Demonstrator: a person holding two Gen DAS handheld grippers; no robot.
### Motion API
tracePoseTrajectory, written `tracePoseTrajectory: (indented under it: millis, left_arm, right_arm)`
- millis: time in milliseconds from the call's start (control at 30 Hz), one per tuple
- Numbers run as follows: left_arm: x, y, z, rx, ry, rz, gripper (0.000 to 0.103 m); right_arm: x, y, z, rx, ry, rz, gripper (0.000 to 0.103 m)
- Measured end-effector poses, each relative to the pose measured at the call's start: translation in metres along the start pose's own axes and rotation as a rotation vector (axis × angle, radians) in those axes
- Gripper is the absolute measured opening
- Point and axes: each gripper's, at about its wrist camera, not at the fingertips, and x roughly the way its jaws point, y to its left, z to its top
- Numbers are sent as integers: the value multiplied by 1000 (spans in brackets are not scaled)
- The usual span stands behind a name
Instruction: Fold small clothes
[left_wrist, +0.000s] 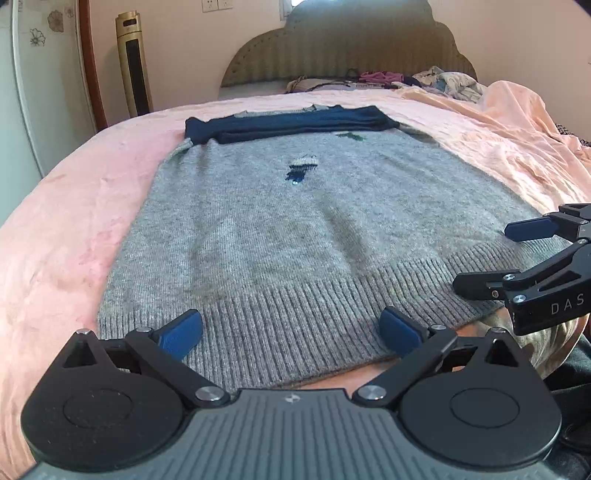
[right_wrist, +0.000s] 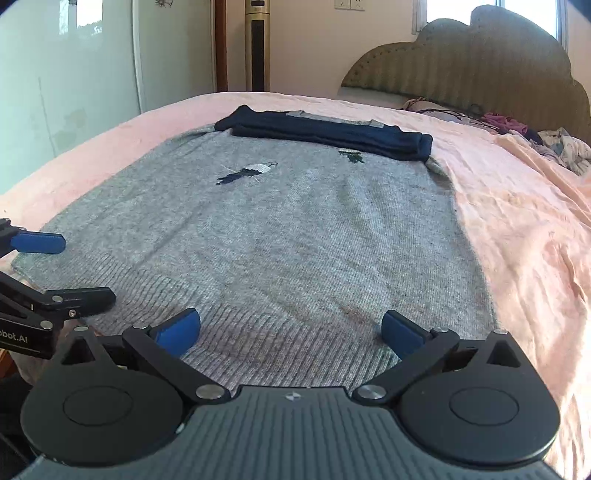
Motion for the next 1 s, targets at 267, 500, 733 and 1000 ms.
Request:
tracePoseTrajectory:
  millis: [267, 500, 733, 1000]
  left_arm:
    - [-27, 49, 4, -171, -65, 39, 103]
    - [-24, 133, -10, -640, 16, -248, 103]
    - [7, 164, -22, -936, 111, -709, 98]
    - [24, 172, -21, -899, 247, -563, 19]
  right_arm:
    - [-28, -38, 7, 122, -38, 53, 103]
    - [-39, -143, -7, 487, 68, 151, 100]
    - [-28, -144, -17, 587, 163, 390, 91]
    - [-18, -158, -18, 649, 207, 365, 32]
